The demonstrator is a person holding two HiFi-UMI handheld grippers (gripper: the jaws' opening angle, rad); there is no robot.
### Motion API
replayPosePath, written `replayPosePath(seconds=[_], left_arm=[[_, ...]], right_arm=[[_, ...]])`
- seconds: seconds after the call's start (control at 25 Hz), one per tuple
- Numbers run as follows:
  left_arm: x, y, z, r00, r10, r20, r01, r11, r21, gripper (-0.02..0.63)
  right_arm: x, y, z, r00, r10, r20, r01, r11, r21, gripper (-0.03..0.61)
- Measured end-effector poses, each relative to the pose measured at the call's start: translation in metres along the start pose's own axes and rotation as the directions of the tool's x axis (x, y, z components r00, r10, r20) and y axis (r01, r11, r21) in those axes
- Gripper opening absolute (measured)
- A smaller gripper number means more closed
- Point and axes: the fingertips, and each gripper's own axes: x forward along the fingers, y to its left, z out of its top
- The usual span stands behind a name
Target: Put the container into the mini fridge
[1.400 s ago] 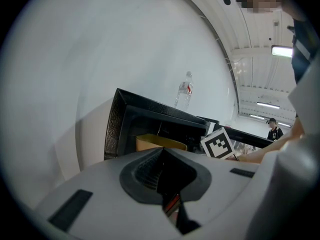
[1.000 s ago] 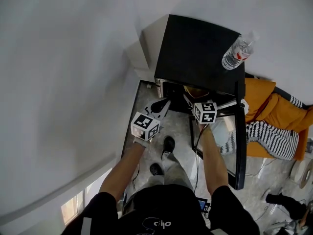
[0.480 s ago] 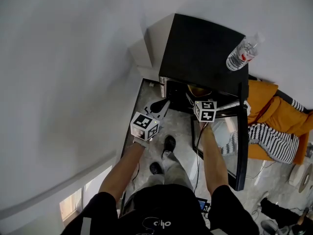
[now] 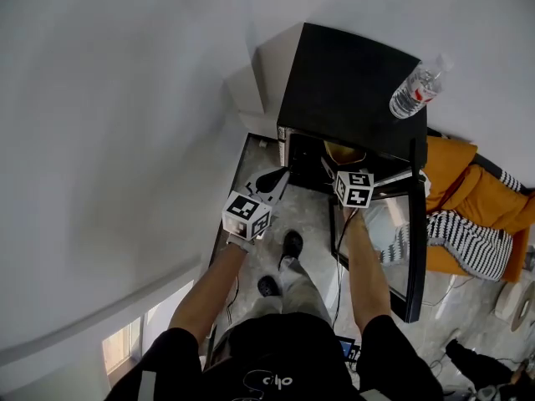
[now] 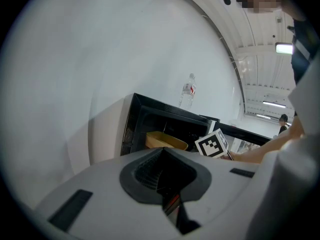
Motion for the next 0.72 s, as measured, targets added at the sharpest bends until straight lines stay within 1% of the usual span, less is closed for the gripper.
replayPosePath(seconds=[0.12,0.24,0.4,0.72], left_arm=[[-0.006,-0.001,0.000,1.000,0.002,0.005,-0.002,1.000,0.009,0.008],[-0.013,-0.003,0.001,1.000,0.007,0.005,-0.007,1.000,0.009,0.008],[-0.020,-0.008,0.002,1.000,0.008,0.007,-0.008,1.000,0.013,0.008],[-0.044,-0.027,0.008,1.000,0.001,0.025,-0.002,1.000,0.027,0.008]], right_arm=[[-0.004,0.002,-0.001,1.000,0.003,0.004,-0.003,1.000,-0.005,0.554],[-0.007,0.004,-0.004,1.000,0.001,-0.011,-0.001,1.000,-0.017,0.563],[-0.015,0.004,-0.005,1.000,-0.010,-0.008,0.010,1.000,-0.009,0.568],[-0.059,0.014,-0.010,1.000,-0.021,0.008,0.021,1.000,0.009,0.566]])
